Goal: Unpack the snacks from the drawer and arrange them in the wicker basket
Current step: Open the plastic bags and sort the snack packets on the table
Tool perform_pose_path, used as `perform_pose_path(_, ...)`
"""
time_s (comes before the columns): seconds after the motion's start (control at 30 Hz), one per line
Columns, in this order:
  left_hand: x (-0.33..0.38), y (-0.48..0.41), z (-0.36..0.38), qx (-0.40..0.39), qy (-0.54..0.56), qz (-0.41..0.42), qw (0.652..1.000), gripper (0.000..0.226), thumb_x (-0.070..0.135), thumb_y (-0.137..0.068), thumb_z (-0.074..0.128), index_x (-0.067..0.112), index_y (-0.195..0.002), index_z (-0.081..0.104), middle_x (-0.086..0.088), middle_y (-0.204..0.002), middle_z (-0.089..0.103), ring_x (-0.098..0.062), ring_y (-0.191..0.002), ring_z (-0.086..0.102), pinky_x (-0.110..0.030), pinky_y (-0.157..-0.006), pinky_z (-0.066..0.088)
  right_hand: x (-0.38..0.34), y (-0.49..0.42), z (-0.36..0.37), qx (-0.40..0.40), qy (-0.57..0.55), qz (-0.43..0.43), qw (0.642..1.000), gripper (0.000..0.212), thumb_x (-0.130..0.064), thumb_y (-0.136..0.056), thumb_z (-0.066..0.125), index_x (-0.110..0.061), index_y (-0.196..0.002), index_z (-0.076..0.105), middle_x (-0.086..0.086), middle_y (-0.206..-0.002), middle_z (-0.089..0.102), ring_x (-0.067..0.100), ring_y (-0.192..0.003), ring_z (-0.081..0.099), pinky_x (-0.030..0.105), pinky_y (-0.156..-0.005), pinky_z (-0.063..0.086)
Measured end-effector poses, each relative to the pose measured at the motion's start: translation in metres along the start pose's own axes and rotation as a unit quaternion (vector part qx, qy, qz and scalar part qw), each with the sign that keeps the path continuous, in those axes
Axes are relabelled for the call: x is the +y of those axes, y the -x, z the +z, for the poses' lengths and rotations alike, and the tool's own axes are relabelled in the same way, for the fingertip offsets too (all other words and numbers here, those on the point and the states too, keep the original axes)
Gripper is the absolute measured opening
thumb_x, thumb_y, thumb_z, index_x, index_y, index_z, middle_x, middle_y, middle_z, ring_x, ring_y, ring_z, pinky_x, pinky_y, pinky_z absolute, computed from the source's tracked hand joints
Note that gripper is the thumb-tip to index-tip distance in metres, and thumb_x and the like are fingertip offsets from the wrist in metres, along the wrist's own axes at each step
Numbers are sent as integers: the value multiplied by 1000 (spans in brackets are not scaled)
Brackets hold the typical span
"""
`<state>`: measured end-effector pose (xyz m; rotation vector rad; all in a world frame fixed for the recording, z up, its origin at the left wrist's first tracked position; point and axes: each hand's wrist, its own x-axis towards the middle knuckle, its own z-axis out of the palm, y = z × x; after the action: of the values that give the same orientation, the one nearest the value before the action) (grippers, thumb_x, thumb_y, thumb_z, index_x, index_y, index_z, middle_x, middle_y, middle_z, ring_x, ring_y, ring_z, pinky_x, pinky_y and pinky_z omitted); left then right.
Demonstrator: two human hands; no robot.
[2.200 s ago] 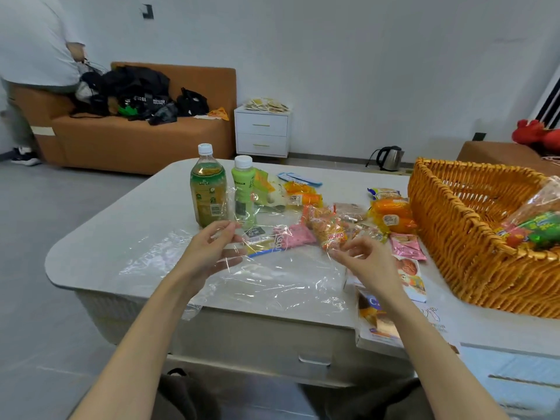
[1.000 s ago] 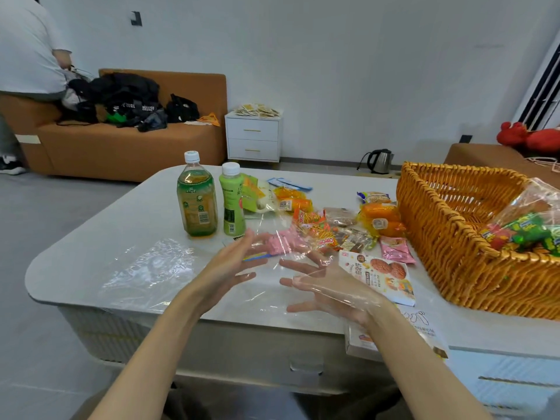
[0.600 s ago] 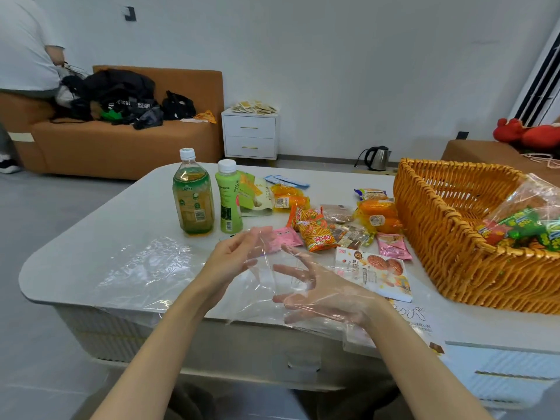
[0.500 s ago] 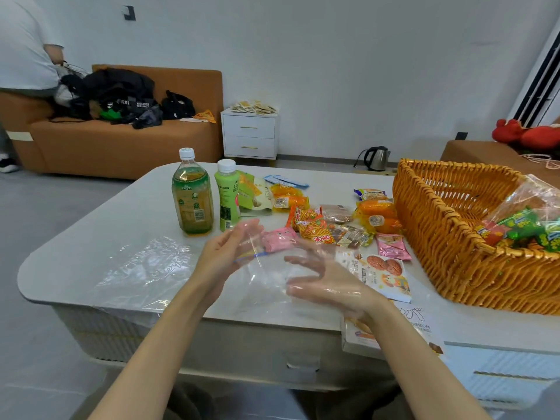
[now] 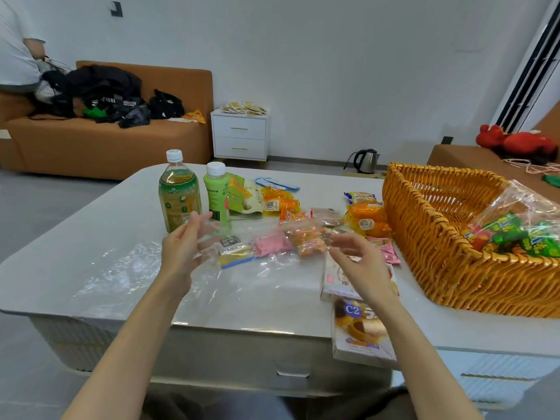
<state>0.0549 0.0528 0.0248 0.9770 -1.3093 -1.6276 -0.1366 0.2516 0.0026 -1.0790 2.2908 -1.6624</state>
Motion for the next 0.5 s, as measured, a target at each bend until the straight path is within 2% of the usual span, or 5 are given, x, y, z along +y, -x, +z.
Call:
perform_pose_path(0.07,2,-9,-5,11,7,-3,1000,38,41,-100,43,19,-119,66,0,-107,69,-13,-91,66,-28,-69,51,12,-1,-11,-51,192,-11,980,40,-45,-86,66,-34,-123,57,-9,-131,57,16,-124,49,27,-96,41)
perform_pose_path(0.13,2,-16,-8,16,13,-12,1000,37,42,-100,43,20,-117,67,-4,-113,67,-14,-91,66,-29,-71,51,22,8,-19,-189,328,28,925,70,-70,-76,61,-48,-138,37,-9,-157,25,23,-145,18,49,-114,18)
perform_pose_path(0.27,2,-25,-3,-5,8,-28,1000,38,42,-100,44,19,-119,65,-4,-115,67,-14,-92,65,-29,-72,51,33,37,-31,-354,417,44,836,117,-88,-57,58,-58,-142,-17,-14,-152,-36,28,-139,-36,61,-106,-23)
perform_pose_path(0.33,3,-26,5,-35,-8,-32,999,38,42,-99,44,18,-120,64,-4,-112,66,-14,-91,64,-29,-72,50,36,38,-36,-365,453,37,813,123,-84,-57,62,-56,-140,-25,-12,-151,-39,31,-138,-38,63,-104,-25)
perform_pose_path(0.5,-3,-23,15,-73,-51,-50,995,37,45,-99,43,23,-119,65,-3,-118,67,-22,-103,64,-32,-81,50,43,22,-44,-304,448,82,837,115,-77,-63,66,-55,-145,-11,-14,-157,-27,32,-145,-24,72,-107,-2)
